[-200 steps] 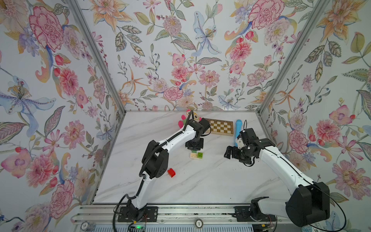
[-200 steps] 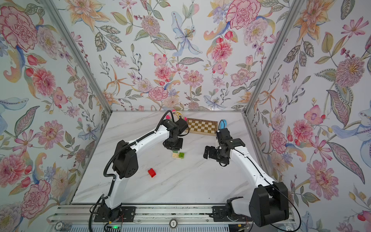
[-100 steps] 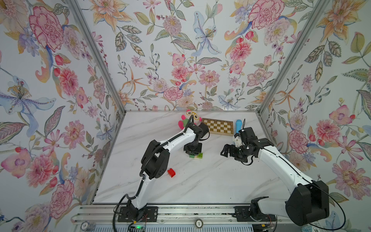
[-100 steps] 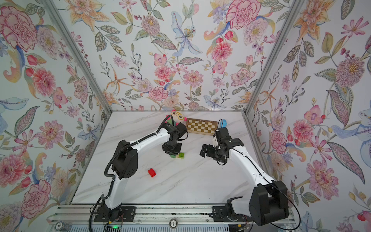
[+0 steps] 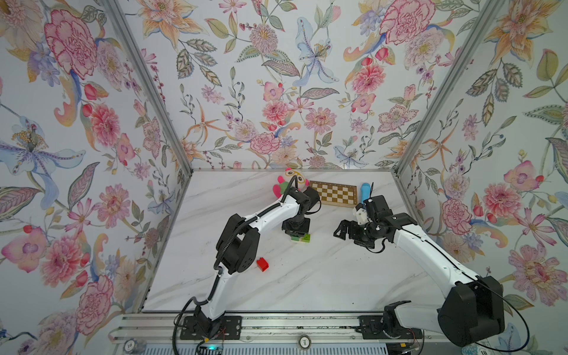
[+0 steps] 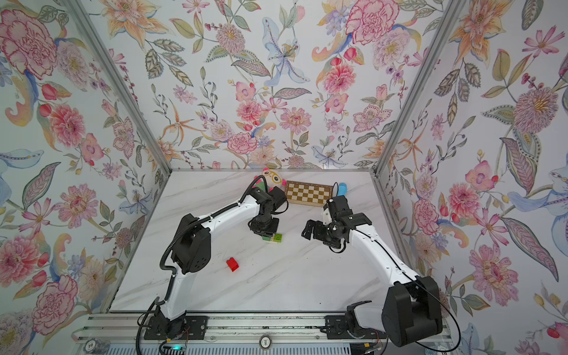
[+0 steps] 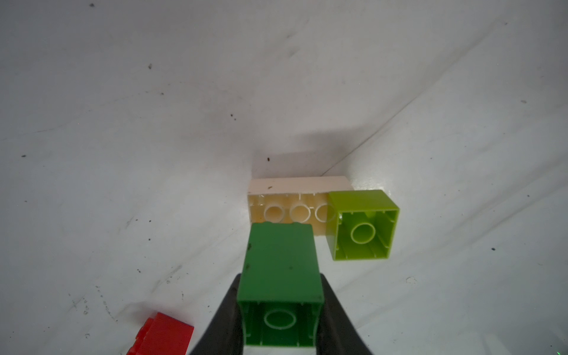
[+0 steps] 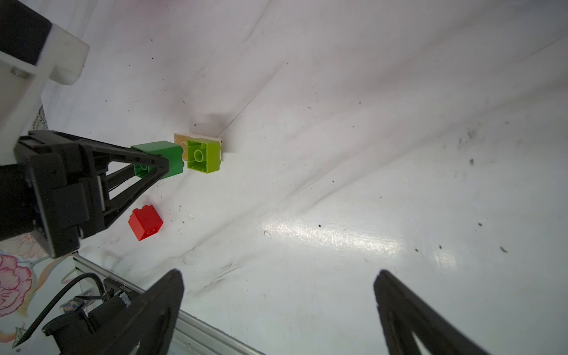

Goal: Assemble the letter r with lego
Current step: Assemble the lego brick with the lego brick.

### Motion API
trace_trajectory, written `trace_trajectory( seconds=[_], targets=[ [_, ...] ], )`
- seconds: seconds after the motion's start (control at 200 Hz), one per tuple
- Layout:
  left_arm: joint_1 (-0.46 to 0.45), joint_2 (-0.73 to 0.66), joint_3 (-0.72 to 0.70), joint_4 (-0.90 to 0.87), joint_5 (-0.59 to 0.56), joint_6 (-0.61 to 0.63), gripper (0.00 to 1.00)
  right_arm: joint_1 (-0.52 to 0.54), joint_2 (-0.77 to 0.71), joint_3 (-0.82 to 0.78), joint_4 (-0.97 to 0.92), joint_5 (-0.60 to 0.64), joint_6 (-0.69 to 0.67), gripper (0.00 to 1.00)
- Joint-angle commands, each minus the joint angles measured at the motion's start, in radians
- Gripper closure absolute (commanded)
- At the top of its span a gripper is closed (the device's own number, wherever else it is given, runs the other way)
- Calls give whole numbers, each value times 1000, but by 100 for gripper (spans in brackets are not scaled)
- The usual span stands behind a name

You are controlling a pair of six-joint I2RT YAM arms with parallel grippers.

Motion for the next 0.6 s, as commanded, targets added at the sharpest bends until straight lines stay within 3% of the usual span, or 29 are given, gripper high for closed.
trace_trajectory(
  seconds=[0.0, 0.591],
  targets=[
    [13, 12, -17, 6, -5, 26, 81, 10, -21, -6, 12, 6, 18, 1],
    [28, 22, -30, 38, -3, 38, 81, 15, -44, -15, -4, 29, 35, 1]
  ],
)
